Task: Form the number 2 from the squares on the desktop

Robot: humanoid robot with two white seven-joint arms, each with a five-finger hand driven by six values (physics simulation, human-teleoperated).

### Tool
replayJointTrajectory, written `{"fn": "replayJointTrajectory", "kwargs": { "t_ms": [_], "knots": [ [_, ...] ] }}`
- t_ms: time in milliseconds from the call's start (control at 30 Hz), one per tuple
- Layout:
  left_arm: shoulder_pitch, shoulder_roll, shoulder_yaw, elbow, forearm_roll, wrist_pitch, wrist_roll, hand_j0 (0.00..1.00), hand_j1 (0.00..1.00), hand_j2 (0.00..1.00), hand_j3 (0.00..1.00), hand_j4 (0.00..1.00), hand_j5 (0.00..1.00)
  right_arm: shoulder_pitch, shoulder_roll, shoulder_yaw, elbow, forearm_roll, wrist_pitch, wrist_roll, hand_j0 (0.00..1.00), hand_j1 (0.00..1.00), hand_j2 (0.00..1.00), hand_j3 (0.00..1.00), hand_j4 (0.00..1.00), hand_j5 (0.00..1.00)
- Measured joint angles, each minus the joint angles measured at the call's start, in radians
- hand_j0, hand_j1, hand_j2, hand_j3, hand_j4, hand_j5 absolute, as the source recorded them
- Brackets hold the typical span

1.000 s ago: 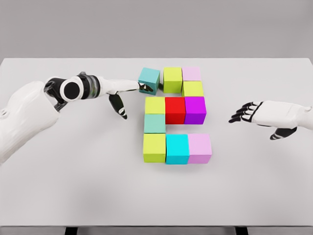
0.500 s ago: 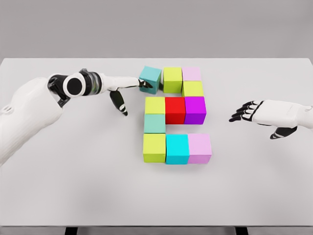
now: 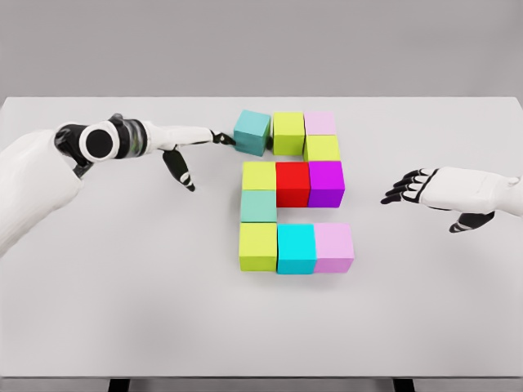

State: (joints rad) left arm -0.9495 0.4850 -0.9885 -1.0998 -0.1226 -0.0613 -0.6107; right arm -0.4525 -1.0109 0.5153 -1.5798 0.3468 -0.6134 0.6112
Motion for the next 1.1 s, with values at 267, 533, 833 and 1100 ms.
{"fn": "replayJointTrajectory", "kwargs": {
  "t_ms": [267, 533, 833, 1100],
  "knots": [
    [-0.043, -0.052, 0.002, 0.180, -0.005, -0.009, 0.006, 1.00, 1.00, 1.00, 1.00, 1.00, 1.00, 0.000, 0.001, 0.000, 0.000, 0.000, 0.000, 0.000, 1.00, 1.00, 1.00, 1.00, 1.00, 1.00],
    [-0.049, -0.071, 0.000, 0.171, -0.006, -0.032, 0.001, 1.00, 1.00, 1.00, 1.00, 1.00, 1.00, -0.002, 0.001, 0.000, -0.001, 0.000, 0.000, 0.000, 1.00, 1.00, 1.00, 1.00, 1.00, 1.00],
    [-0.048, -0.080, 0.000, 0.152, -0.006, -0.037, 0.000, 1.00, 1.00, 1.00, 1.00, 1.00, 1.00, -0.003, 0.001, 0.000, -0.001, 0.000, 0.000, 0.000, 1.00, 1.00, 1.00, 1.00, 1.00, 1.00],
    [-0.048, -0.086, -0.001, 0.149, -0.006, -0.039, 0.000, 1.00, 1.00, 1.00, 1.00, 1.00, 1.00, -0.003, 0.001, 0.000, -0.001, 0.000, 0.000, 0.000, 1.00, 1.00, 1.00, 1.00, 1.00, 1.00]
  ]
}}
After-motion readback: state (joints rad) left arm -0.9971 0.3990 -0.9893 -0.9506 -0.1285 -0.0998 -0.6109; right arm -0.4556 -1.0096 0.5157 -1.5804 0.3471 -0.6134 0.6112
